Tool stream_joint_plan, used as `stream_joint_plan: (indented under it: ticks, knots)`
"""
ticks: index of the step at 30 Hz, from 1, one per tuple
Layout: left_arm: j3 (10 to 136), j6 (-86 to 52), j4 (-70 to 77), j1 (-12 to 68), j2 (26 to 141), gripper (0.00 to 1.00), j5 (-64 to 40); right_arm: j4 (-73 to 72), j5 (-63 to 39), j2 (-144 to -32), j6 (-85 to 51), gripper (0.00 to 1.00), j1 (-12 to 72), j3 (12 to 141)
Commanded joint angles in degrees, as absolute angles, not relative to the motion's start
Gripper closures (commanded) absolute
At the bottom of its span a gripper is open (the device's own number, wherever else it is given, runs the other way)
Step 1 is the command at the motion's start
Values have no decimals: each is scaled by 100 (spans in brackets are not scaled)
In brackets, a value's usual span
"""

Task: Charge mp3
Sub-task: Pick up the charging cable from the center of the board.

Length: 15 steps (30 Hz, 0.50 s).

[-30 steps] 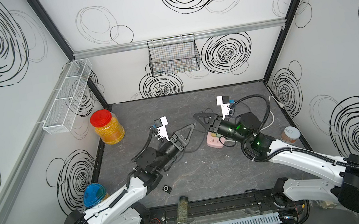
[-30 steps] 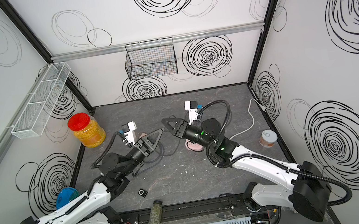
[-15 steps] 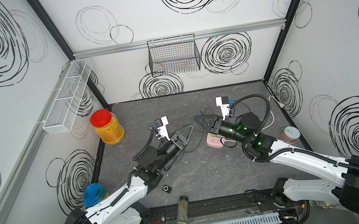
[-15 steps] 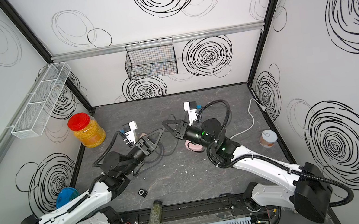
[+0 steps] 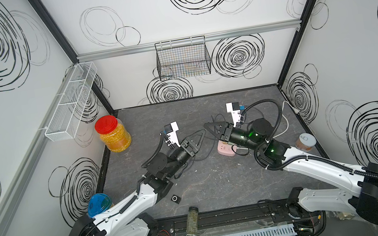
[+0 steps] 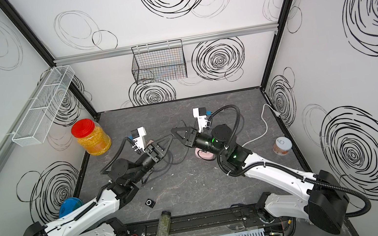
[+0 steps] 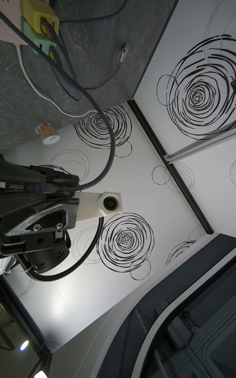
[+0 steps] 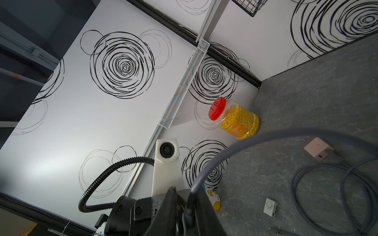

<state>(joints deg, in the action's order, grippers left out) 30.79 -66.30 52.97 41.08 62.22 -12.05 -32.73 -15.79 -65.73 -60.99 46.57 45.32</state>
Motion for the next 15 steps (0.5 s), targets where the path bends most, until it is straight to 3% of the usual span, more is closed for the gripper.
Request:
stream_joint_plan:
  ticks: [1,6,9,12,15]
  knots:
    - [3319,-6724,5569,4076,6344,89,-1120,-3415,-1815,-6459,-6049,79,4659,4468]
    - [3371,-6746,5575,4087,6433,89,-1085,-3452,-1898,-6456,-6038,78,4638,4443]
    - [3414,-6756,5596,4095,6493,89,-1140,-3485,-1908,-6422,-6045,85,4599,4389]
    - [3417,-6770,5584,4113,6506,89,-1126,-3555,-1930,-6387,-6033,99,4570,4342]
    - [3427,-6777,5540,4105,6480,81,-1099,-3552,-1977,-6395,-5982,100,4553,4342]
